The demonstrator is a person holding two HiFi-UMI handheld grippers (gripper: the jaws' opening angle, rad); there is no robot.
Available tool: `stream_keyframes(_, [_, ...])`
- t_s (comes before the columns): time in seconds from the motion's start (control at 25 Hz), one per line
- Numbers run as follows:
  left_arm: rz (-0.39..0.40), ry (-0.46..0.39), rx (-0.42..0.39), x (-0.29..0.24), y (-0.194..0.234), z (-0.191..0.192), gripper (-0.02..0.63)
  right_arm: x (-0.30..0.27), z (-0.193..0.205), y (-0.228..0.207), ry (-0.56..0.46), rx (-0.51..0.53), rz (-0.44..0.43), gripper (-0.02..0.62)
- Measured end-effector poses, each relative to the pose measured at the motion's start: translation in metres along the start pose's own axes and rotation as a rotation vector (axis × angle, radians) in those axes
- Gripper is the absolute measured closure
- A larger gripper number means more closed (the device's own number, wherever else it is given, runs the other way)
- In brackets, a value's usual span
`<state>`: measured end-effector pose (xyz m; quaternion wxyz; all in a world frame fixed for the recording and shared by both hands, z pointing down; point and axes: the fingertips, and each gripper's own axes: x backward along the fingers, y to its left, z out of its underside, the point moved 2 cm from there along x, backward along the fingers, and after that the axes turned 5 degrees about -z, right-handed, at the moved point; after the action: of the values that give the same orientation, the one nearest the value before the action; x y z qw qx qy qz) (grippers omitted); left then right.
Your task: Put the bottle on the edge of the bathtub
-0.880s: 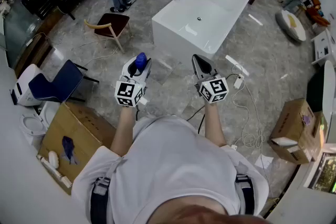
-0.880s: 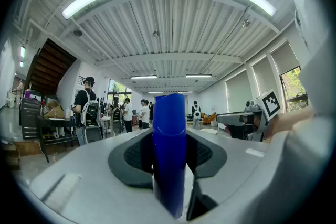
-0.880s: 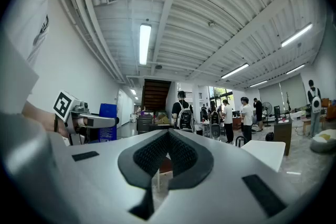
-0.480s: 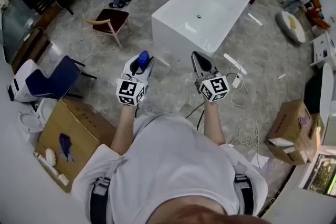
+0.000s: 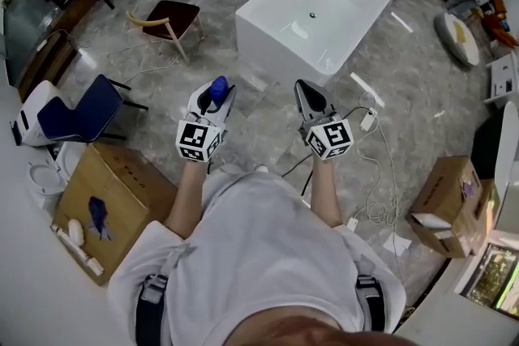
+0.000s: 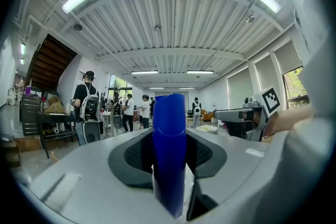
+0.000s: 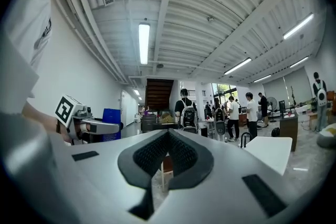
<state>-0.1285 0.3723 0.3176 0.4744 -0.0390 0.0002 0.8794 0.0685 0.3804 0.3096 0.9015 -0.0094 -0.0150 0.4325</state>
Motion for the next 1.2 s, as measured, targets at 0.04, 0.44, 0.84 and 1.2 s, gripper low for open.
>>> stream_keyframes(0.04, [0.000,0.005,-0.004,-0.004,-0.002,0.002,0.461,0.001,0.003,-0.003,0.003,-0.005,-0.005,0.595])
stream_keyframes(0.44, [-0.017,0.052,-0.005,-0.033,0.006,0.014,0.462,-0.021,0.040,-0.032,0.053,-0.078,-0.052,0.595])
stream_keyframes(0.84, [0.001,-0.006,0.035,-0.137,0.074,0.019,0.462,-0.113,0.046,-0.110,0.077,-0.054,-0.037,0.595])
stream_keyframes(1.2, [0.138,-0.043,0.000,-0.263,0.172,0.002,0.462,-0.248,0.037,-0.183,0.089,-0.055,0.008,0.595])
